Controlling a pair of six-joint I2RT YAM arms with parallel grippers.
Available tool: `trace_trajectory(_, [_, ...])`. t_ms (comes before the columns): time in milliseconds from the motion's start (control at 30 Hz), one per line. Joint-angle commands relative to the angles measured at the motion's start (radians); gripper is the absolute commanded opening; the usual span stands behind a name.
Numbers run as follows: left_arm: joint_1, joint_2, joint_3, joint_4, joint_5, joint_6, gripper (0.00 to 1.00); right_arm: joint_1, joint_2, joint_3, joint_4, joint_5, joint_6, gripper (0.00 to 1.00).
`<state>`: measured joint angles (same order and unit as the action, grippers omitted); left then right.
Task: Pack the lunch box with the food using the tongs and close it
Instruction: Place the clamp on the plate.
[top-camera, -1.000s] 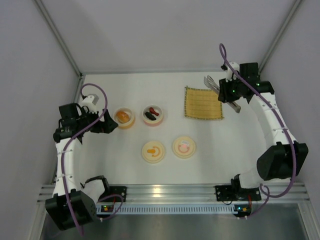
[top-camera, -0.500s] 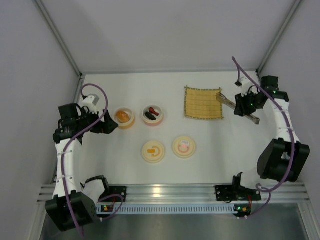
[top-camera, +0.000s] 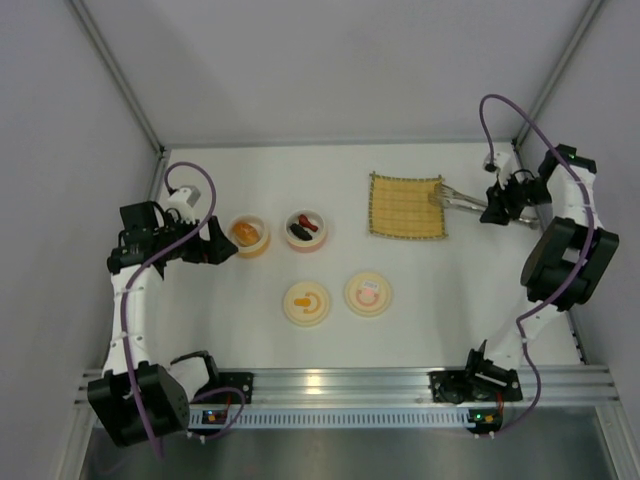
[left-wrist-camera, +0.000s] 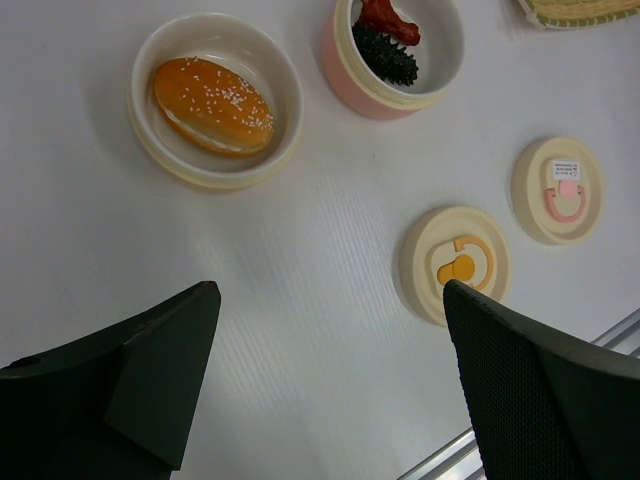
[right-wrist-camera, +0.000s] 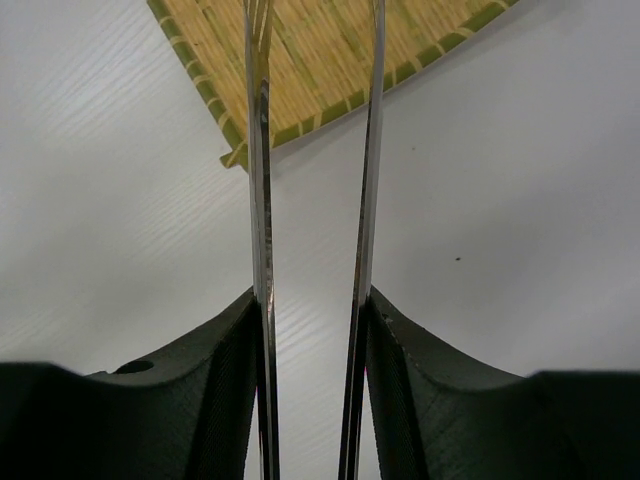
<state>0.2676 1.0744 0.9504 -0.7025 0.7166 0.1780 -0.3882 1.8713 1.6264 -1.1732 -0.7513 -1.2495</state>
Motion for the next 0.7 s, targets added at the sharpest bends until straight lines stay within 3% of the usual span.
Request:
trace_trajectory(0, [0.007,0.007,0.044,0.024,0.017,0.015,0.98,0.006,0.07,0.096,-0.043,-0.071,-0.132,0.42])
trace_trajectory(200, [0.007,0.033,0.047,0.032,0.018,0.005,0.98,0.021,0.138,0.115,0.052,-0.005,-0.154,0.42])
trace_trajectory(667, [0.008,0.053,0.057,0.038,0.001,-0.002,0.98,0.098,0.296,0.22,0.063,0.078,-0.203,0.48])
